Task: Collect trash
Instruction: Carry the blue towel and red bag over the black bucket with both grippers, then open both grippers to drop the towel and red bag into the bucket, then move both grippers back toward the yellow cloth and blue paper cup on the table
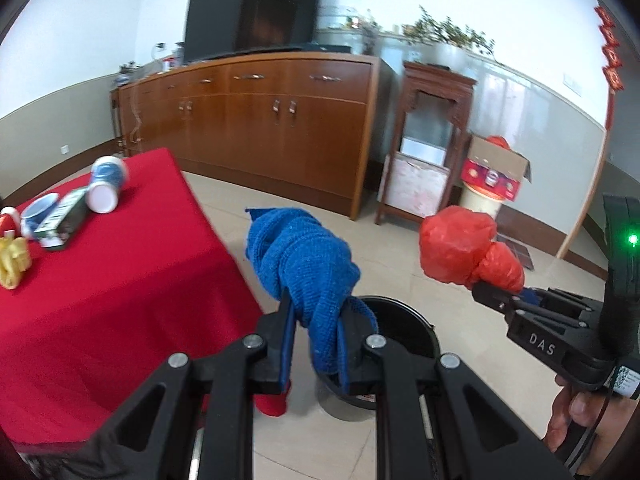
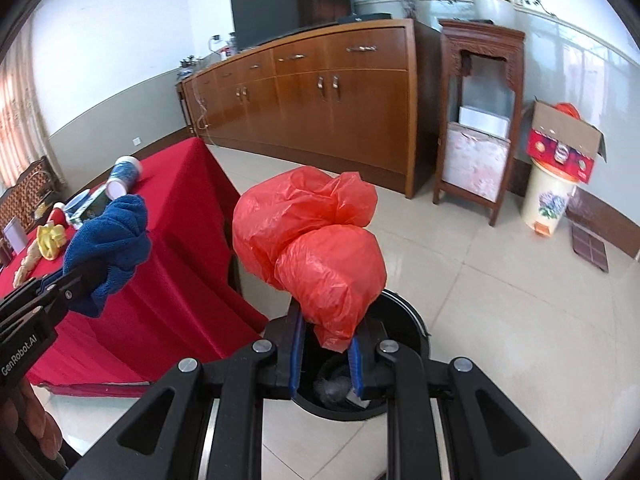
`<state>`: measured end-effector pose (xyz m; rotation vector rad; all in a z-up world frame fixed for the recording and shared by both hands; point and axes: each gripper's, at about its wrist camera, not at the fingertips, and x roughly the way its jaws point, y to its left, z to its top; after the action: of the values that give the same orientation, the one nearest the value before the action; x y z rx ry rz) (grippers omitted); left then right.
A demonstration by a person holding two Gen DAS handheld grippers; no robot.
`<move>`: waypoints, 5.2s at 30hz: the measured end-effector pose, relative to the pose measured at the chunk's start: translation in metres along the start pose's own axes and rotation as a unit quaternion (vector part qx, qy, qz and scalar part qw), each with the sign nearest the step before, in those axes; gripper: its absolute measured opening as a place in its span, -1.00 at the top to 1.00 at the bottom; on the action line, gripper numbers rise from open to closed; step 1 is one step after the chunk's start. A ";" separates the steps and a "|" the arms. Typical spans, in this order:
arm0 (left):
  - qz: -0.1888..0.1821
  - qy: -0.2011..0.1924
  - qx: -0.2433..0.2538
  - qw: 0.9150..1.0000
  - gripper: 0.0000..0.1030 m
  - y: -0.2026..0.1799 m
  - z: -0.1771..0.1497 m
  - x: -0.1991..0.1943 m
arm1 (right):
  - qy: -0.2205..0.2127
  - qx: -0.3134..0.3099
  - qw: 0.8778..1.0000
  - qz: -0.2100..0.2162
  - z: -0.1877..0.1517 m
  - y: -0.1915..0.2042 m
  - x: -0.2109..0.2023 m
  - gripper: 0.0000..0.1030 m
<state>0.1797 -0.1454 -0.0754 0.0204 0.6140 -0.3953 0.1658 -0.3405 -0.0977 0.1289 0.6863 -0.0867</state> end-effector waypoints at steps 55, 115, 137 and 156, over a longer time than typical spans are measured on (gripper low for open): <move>0.036 0.111 0.014 0.993 -0.80 -0.025 -0.049 0.130 | 0.153 -0.007 0.986 -0.068 -0.072 -0.075 0.178 -0.57; 0.291 -0.053 -0.163 0.941 -0.90 0.265 -0.031 -0.112 | -0.015 -0.184 0.970 0.159 0.056 0.310 0.057 -0.83; 0.293 -0.009 -0.189 0.937 -0.85 0.328 0.010 -0.021 | 0.010 -0.193 0.967 0.168 0.134 0.381 0.171 -0.68; 0.245 0.019 -0.214 0.946 -0.12 0.344 0.008 0.018 | 0.079 -0.154 0.965 0.196 0.159 0.401 0.255 -0.17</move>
<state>0.3241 0.1657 -0.1126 -0.2314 0.6980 0.2258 0.5112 0.0230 -0.1022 -0.0304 0.8135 0.4136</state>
